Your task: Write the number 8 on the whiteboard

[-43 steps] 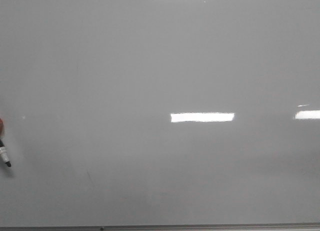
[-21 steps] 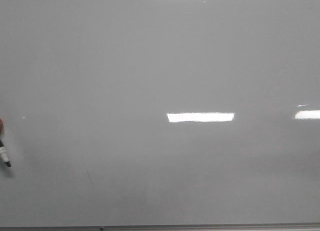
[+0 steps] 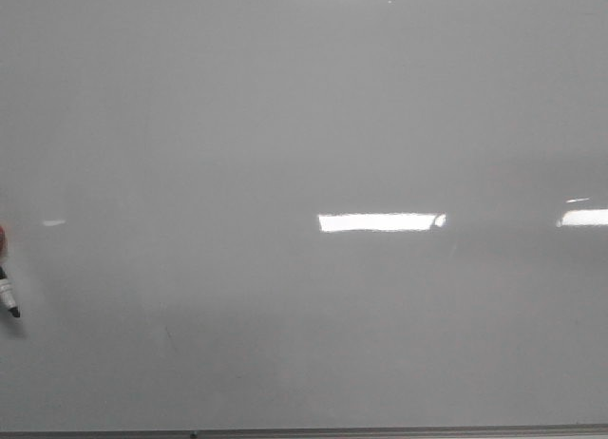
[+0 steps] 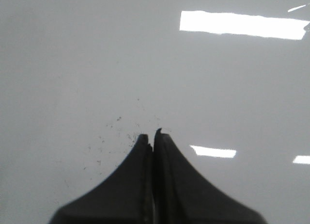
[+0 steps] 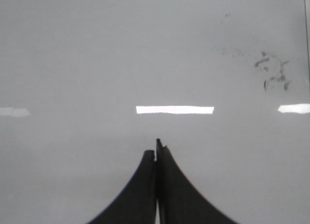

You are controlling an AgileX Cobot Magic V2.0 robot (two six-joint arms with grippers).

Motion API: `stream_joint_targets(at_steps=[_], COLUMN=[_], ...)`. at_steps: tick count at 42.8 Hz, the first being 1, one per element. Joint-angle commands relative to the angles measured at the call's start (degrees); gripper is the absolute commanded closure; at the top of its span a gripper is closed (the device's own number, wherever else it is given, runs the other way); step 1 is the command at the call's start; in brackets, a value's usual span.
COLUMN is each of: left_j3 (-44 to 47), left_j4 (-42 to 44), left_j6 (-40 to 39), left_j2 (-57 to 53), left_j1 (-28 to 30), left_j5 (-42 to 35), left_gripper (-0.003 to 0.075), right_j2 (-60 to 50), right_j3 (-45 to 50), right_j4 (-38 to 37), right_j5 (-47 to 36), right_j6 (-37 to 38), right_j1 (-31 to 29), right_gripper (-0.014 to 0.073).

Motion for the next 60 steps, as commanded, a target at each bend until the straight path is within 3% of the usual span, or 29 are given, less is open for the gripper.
stream_joint_targets(at_steps=[1,6,12,15,17,23,26,28,32,46,56,60], left_j3=[-6.22,-9.13,-10.11,-10.11,-10.11,-10.11,-10.11,-9.99,-9.99,-10.65,-10.92,-12.60], left_j4=[-0.34,-0.34,-0.34,-0.34,-0.34,-1.19,-1.40,-4.62,-14.09,-25.05,-29.27,-29.12], left_j6=[-0.03,-0.03,-0.03,-0.03,-0.03,-0.03,-0.15,-0.15,-0.15,-0.03,-0.23,-0.23], left_j2=[5.36,12.13,17.96,19.18,19.70,19.96,19.96,19.96,20.63,42.44,62.93,69.61], left_j1=[-0.09,-0.09,-0.09,-0.09,-0.09,-0.09,-0.09,-0.09,-0.30,-9.66,-15.90,-15.89], left_j5=[3.48,6.11,3.06,1.81,1.80,1.57,0.98,0.74,1.77,2.38,-15.27,-16.32], left_gripper=[0.0741,0.0741,0.0738,0.0693,0.0622,0.0230,0.0097,0.0048,0.0030,0.0031,0.0031,0.0031], right_j2=[4.88,11.30,16.40,17.26,17.33,17.33,17.33,17.33,17.33,17.33,17.33,17.33], right_j3=[-6.71,-10.39,-11.99,-11.98,-11.98,-11.98,-11.98,-11.98,-11.98,-11.98,-11.98,-11.98], right_j4=[-0.77,-0.77,-0.77,-0.77,-0.77,-0.77,-0.77,-0.77,-0.77,-0.77,-0.77,-0.77], right_j5=[0.24,0.85,0.80,1.22,1.43,1.08,1.06,1.06,1.06,0.89,0.89,0.89], right_j6=[-0.06,-0.06,-0.06,-0.06,-0.06,-0.06,-0.06,-0.06,-0.06,-0.06,-0.06,-0.06], right_j1=[0.17,0.17,0.17,0.17,0.17,0.17,0.17,0.17,0.17,0.17,0.51,1.05], right_gripper=[0.0659,0.0659,0.0660,0.0650,0.0610,0.0337,0.0163,0.0083,-0.0001,0.0002,0.0002,0.0002])
